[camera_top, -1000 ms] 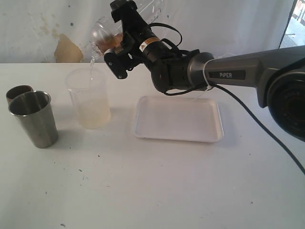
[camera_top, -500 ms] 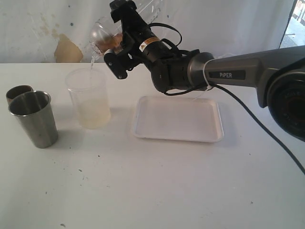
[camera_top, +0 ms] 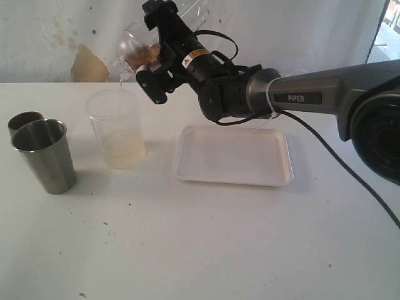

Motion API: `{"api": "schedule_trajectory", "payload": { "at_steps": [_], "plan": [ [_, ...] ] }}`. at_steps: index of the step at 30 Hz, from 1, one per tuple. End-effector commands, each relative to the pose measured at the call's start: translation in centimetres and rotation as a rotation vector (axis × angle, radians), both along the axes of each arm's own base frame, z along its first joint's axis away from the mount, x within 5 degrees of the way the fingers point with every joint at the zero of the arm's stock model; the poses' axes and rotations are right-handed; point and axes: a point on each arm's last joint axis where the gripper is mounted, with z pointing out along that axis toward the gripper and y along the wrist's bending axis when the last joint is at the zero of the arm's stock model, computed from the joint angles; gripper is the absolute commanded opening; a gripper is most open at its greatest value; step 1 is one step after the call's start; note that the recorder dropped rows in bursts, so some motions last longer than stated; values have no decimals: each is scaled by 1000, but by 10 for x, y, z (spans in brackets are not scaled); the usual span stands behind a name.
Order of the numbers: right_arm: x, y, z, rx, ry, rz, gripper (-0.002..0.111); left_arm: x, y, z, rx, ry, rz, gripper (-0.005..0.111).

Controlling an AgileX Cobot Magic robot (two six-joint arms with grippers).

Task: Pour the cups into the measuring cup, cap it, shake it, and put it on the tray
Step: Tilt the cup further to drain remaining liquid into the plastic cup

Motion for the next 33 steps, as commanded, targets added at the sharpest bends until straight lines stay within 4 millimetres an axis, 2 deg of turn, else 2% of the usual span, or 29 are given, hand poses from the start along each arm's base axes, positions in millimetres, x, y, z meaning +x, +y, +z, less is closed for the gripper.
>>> {"api": "schedule_trajectory", "payload": {
  "at_steps": [1, 33],
  "plan": [
    [-1, -1, 16, -27, -106, 7, 0, 0, 0, -1, 3, -4, 0, 0],
    [-1, 0, 14, -98, -121, 40, 0, 0, 0, -1, 3, -4, 0, 0]
  ]
}}
